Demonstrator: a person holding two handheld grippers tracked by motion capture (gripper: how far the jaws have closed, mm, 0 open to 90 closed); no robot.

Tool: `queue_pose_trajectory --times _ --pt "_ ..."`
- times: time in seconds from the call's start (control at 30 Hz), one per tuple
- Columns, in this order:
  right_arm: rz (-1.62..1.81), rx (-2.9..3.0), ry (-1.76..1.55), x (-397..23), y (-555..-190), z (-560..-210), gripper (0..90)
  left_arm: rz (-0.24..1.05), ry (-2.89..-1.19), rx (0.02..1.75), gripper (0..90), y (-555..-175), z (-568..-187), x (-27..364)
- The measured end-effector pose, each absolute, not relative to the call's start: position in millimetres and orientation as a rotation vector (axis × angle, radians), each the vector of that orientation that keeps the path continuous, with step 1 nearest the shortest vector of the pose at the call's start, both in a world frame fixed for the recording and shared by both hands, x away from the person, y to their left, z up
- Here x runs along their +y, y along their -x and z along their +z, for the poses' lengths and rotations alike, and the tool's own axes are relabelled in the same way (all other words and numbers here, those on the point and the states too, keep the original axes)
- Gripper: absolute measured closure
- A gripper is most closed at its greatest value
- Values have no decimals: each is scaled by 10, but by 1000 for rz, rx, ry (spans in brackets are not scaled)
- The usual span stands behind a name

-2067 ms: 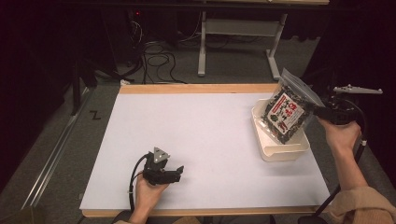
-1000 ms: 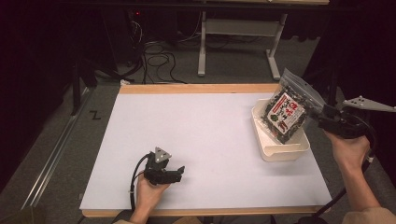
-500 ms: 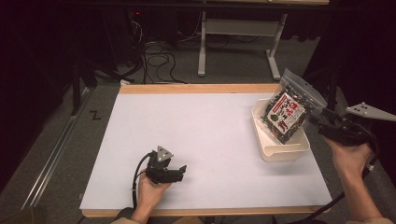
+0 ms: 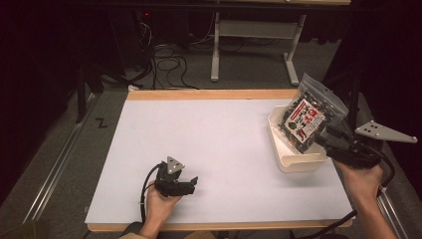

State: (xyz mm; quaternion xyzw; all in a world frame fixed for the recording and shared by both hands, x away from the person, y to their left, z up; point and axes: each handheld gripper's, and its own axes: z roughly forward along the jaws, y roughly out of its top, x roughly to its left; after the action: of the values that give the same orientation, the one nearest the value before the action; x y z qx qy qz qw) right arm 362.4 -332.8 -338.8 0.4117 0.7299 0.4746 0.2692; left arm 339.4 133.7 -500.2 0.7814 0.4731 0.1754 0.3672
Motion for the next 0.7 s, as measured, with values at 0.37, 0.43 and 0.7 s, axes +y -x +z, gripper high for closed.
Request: queue_pose_trajectory --times 0.37,0.43,0.7 --pt "1333 2006 -1100 -3170 -3538 -3481 449 452 -2013 1214 200 -3394 -5007 1330" --pt "1333 2018 -1101 -3141 -3533 -3502 449 452 -2014 1213 200 -3394 -5008 1329" --pt "1358 2081 -1080 -3019 -3506 -3587 449 447 -2021 1210 200 -3398 -5014 1325"
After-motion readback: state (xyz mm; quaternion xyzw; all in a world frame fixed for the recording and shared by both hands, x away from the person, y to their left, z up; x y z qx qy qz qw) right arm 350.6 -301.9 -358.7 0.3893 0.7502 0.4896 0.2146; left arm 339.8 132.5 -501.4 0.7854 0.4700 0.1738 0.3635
